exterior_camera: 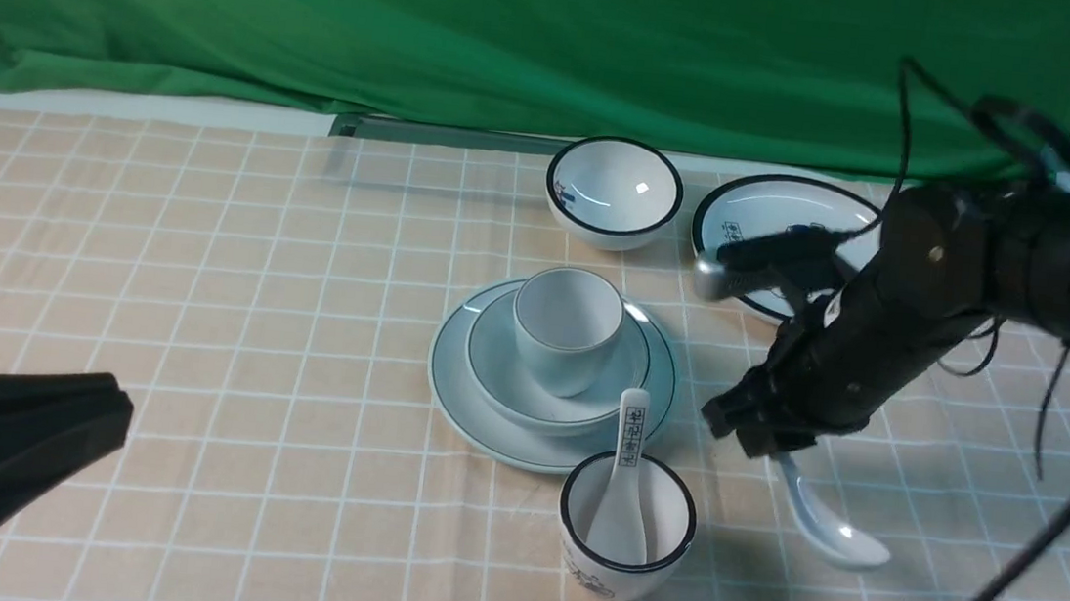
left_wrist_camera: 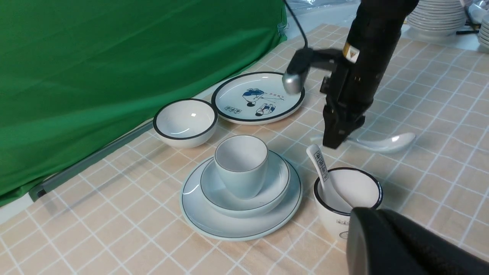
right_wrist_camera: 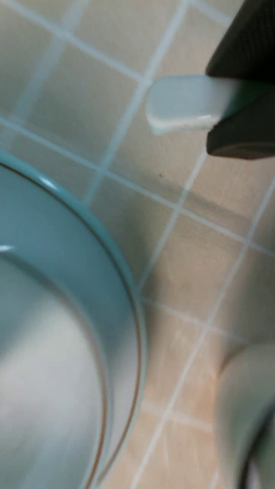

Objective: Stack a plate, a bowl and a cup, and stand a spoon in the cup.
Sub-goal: Use the right arm to grab a blue soup spoon, then use the right arm to put the blue soup spoon into the blue teacup in the middle

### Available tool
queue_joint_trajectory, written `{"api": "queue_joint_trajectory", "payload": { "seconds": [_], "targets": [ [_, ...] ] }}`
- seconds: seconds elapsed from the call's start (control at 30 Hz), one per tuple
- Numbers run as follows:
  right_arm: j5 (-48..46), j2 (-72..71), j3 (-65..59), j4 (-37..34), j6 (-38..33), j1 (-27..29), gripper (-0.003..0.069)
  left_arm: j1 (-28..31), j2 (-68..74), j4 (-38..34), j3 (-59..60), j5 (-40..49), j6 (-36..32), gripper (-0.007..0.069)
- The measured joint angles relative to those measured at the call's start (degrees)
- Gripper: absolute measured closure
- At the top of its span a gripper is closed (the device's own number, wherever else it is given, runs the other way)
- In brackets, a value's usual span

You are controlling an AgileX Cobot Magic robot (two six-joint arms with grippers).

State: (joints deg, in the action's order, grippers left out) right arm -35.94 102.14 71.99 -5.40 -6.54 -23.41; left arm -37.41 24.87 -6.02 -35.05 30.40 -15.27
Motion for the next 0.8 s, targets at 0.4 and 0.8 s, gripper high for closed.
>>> {"api": "queue_joint_trajectory", "payload": {
  "seconds": [0.4,0.8],
  "targets": [
    [66.89,-14.45,-19.18,-7.06,-0.91,-13.93,0.0482,0.00,0.00,0.00,0.00,0.06,0.00,0.0624],
    [81.50,4.25,-11.58,2.34,8.86,-14.52,0.0482,0.00,0.00,0.00,0.00,0.06,0.01,0.0624]
  ]
}}
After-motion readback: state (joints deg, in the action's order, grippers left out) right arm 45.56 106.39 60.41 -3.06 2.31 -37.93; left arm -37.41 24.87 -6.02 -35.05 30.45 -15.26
